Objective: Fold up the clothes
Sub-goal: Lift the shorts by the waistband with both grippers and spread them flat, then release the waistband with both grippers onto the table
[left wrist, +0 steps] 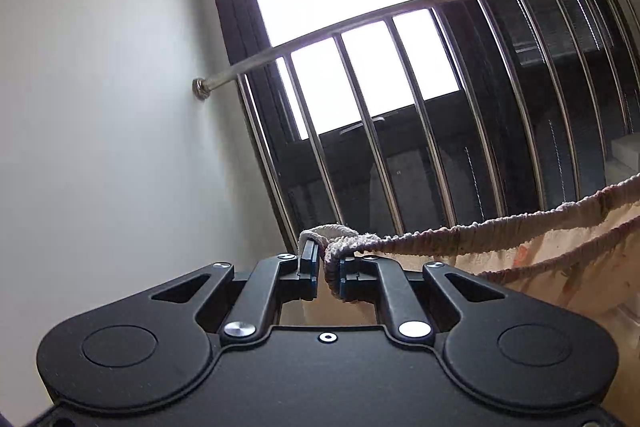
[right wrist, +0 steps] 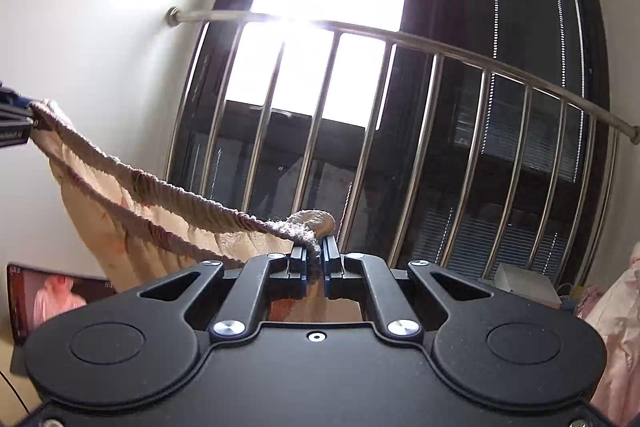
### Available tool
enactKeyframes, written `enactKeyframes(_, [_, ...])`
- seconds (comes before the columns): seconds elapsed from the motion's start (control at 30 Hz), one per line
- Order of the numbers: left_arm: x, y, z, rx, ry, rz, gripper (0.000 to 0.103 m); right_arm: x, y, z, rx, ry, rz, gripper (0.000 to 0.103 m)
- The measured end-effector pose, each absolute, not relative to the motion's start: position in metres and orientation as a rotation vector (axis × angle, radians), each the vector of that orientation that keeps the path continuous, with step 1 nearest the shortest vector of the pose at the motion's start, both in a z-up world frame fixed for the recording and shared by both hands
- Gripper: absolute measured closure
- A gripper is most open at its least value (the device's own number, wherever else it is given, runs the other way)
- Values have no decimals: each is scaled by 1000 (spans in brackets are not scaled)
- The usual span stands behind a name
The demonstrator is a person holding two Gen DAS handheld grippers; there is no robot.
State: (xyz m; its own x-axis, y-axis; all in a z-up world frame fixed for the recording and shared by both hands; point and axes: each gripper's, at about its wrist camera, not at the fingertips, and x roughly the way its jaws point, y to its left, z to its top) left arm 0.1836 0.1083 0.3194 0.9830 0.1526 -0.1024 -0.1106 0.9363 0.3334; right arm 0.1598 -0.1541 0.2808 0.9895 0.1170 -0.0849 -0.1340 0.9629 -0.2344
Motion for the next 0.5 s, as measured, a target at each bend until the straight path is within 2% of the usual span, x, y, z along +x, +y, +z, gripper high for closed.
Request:
enactKeyframes(0.1, [142,110,249,368,224,78,91,129,-151,212,-303,155,171,97])
enactKeyframes(0.2, [109,108,151,396,374,22,91,102,-152,126,-319,287,205,96])
enactKeyframes(0.37, [78,98,-1,361,733,-80,91,63,-153,-14,-252,595,207,96])
enactKeyframes(0.5, [69,96,-52,345,876,-91,90,34,-155,-61,-212,695,179,95])
